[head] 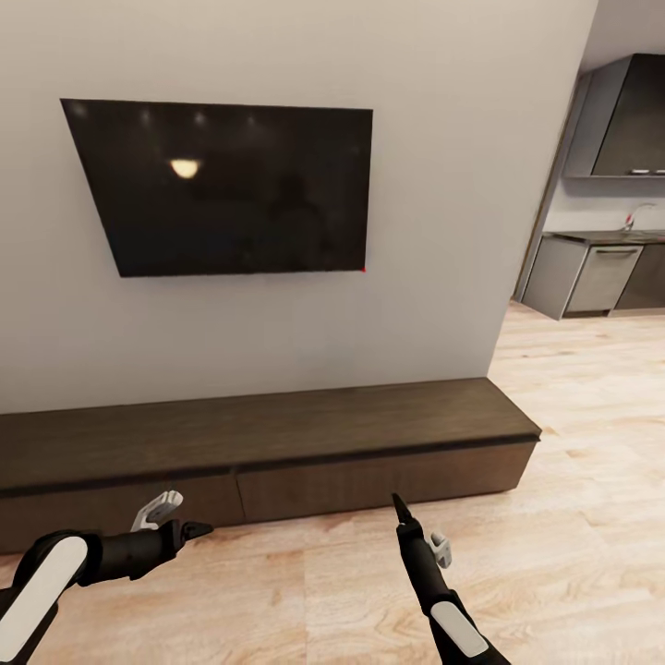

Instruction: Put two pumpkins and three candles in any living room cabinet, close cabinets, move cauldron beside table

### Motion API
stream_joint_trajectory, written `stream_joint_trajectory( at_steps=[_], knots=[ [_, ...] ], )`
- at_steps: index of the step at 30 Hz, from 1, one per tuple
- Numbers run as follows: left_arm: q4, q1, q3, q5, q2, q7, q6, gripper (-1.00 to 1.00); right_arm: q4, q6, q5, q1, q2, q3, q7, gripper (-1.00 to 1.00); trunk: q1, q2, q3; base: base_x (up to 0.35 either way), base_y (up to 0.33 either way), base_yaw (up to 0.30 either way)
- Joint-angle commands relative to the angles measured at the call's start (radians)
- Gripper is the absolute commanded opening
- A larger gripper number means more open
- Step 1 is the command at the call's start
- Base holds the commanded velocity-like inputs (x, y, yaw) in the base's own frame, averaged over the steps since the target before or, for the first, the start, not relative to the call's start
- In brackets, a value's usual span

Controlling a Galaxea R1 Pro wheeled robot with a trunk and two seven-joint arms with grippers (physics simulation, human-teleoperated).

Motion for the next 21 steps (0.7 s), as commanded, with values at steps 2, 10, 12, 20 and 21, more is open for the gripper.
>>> stream_joint_trajectory(
  at_steps=[2, 10, 12, 20, 21],
  knots=[
    [-0.001, -0.001, -0.001, 0.011, 0.001, 0.009, 0.002, 1.00, 0.001, -0.007, -0.007, -0.001, -0.001, 0.007, 0.003, 1.00, 0.008, -0.015, -0.007, 0.000, 0.000, 0.000],
    [0.000, -0.001, -0.001, 0.014, 0.001, 0.009, 0.002, 1.00, 0.001, -0.008, -0.007, -0.001, 0.002, 0.007, 0.006, 1.00, 0.038, -0.071, -0.032, 0.000, 0.000, 0.000],
    [0.000, 0.000, -0.001, 0.015, 0.001, 0.008, 0.002, 1.00, 0.001, -0.008, -0.007, -0.001, 0.002, 0.007, 0.006, 1.00, 0.046, -0.085, -0.039, 0.000, 0.000, 0.000],
    [-0.005, 0.006, -0.012, 0.234, 0.065, 0.007, 0.002, 1.00, 0.001, -0.003, -0.009, -0.001, 0.005, 0.007, 0.040, 1.00, 0.077, -0.141, -0.064, 0.000, 0.000, 0.000],
    [-0.004, 0.006, -0.017, 0.260, 0.076, 0.007, 0.002, 1.00, 0.001, 0.003, -0.009, -0.001, 0.005, 0.007, 0.053, 1.00, 0.081, -0.148, -0.067, 0.000, 0.000, 0.000]
  ],
)
